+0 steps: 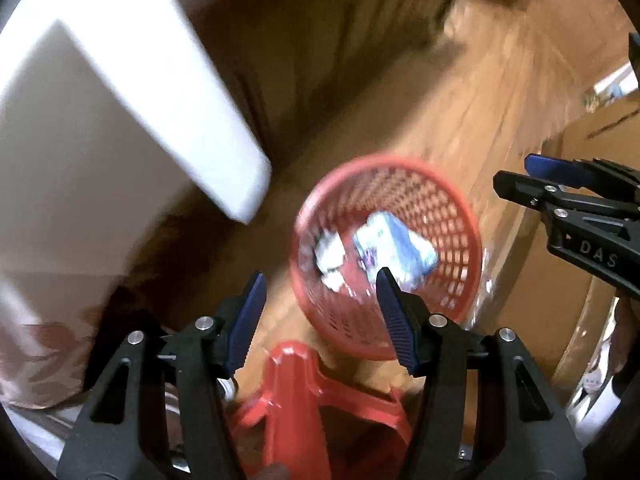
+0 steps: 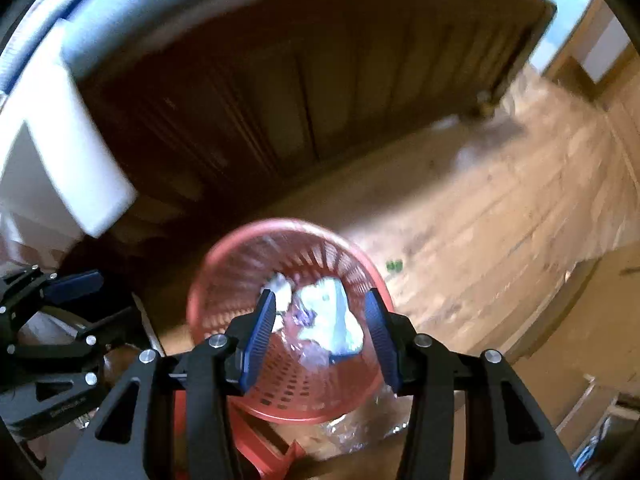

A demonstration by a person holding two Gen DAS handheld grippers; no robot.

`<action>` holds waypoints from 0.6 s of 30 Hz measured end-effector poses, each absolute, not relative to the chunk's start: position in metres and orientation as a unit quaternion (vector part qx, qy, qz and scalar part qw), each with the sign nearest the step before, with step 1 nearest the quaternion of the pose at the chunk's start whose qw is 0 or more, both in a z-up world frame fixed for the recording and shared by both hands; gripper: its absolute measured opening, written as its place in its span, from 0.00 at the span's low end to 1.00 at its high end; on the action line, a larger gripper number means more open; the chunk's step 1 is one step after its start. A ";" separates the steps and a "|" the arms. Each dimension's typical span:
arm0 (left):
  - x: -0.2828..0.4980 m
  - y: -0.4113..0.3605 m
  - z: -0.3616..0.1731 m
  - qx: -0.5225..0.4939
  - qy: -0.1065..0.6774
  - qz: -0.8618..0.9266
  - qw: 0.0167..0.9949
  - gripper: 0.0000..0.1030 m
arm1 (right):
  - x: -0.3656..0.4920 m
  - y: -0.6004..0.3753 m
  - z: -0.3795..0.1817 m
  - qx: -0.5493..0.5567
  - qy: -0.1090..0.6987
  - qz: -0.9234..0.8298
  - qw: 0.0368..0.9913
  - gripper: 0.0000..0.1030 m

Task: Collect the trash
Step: 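Open both tools to drop the wrapper and scrap into the basket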

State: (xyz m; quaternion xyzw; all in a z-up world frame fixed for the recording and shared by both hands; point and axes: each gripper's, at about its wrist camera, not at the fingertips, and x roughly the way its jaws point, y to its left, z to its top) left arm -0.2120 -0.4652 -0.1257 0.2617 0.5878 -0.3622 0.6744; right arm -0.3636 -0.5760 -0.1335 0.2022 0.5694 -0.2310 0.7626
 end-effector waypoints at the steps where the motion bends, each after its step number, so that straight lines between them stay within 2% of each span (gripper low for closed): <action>1: -0.206 -0.459 -0.114 0.258 0.577 -0.358 0.687 0.56 | -0.360 -0.574 -0.121 0.196 0.563 -0.229 0.770 0.46; 5: -0.173 -0.423 -0.065 0.219 0.551 -0.340 0.730 0.56 | -0.332 -0.552 -0.046 0.155 0.516 -0.215 0.815 0.46; 9: -0.133 -0.353 -0.004 0.172 0.509 -0.311 0.784 0.57 | -0.299 -0.521 0.019 0.114 0.475 -0.184 0.853 0.48; 14: -0.084 -0.258 0.038 0.119 0.474 -0.247 0.837 0.64 | -0.242 -0.456 0.087 0.080 0.420 -0.118 0.896 0.50; 18: -0.031 -0.155 0.058 0.059 0.450 -0.160 0.877 0.78 | -0.186 -0.387 0.105 0.055 0.397 -0.049 0.915 0.56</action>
